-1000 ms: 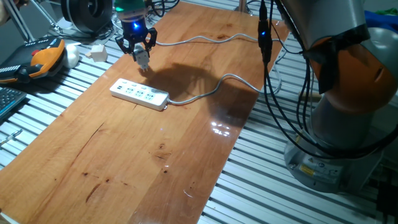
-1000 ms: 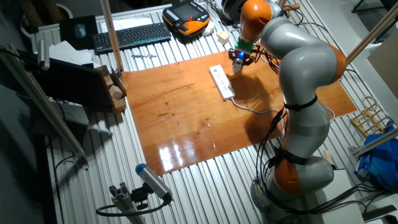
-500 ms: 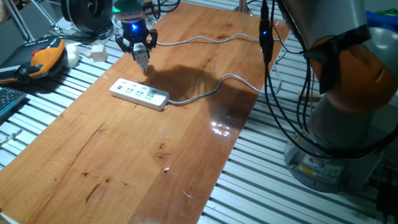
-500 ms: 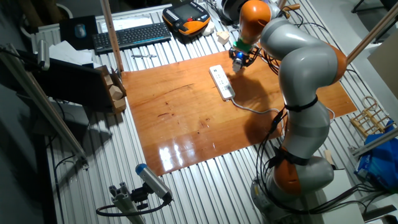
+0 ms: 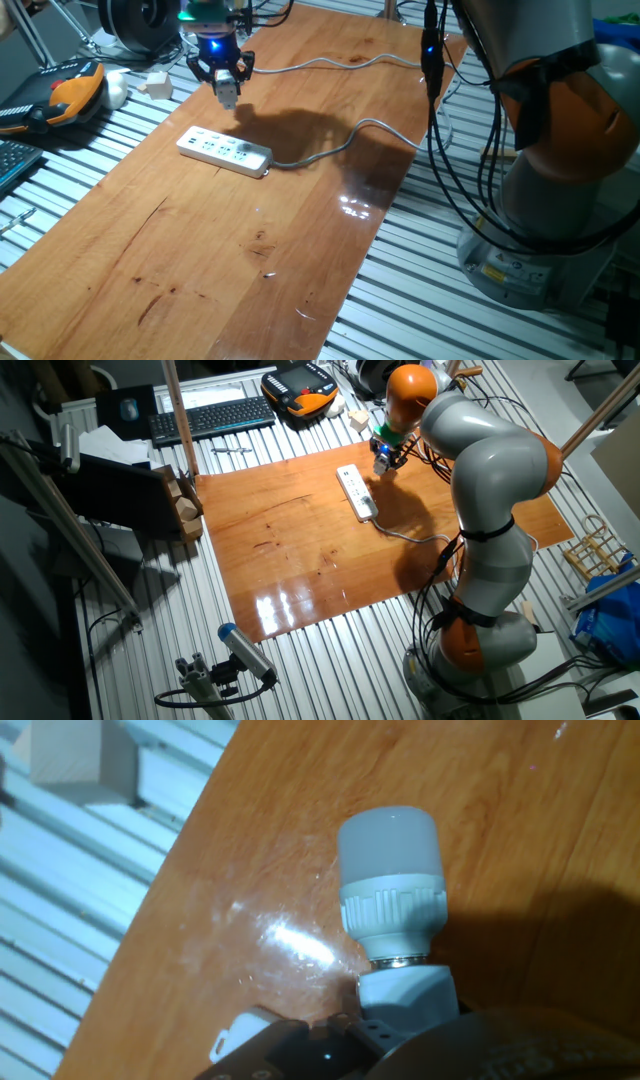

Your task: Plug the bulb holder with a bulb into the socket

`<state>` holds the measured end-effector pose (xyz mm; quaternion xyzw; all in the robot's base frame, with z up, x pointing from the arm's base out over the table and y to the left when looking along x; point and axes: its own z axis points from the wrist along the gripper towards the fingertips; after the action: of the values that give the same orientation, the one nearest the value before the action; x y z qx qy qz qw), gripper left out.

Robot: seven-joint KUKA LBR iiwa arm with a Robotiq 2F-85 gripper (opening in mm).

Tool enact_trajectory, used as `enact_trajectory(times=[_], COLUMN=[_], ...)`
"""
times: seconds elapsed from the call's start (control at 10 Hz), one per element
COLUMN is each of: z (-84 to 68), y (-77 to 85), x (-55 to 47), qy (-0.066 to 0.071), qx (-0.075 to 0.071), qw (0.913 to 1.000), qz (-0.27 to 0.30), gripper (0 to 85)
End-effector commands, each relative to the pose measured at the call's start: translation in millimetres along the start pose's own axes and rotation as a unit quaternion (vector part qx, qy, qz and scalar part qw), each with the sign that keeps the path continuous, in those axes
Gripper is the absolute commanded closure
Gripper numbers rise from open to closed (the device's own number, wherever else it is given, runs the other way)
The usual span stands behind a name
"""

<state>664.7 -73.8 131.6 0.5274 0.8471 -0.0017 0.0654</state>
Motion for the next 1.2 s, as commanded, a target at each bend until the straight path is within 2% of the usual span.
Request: enact_trajectory(times=[0.0,0.2,0.5,0.8,0.9,1.1], z=[0.0,-0.3,-2.0,-2.6,-2.8,-3.1], y=[-0.1,-0.4,-1.9,-2.0,-2.3,-2.8], x=[0.2,0.4,0.6,-0.2,0.0,0.4], qy=[-0.008,-0.009,-0.023,-0.021,-0.024,-0.021], qx=[0.018,0.016,0.013,0.012,0.012,0.014], qw=[0.9883,0.9825,0.9771,0.9739,0.9739,0.9745], qz=[0.152,0.186,0.211,0.226,0.225,0.223], gripper=[85.0,85.0,85.0,85.0,85.0,85.0])
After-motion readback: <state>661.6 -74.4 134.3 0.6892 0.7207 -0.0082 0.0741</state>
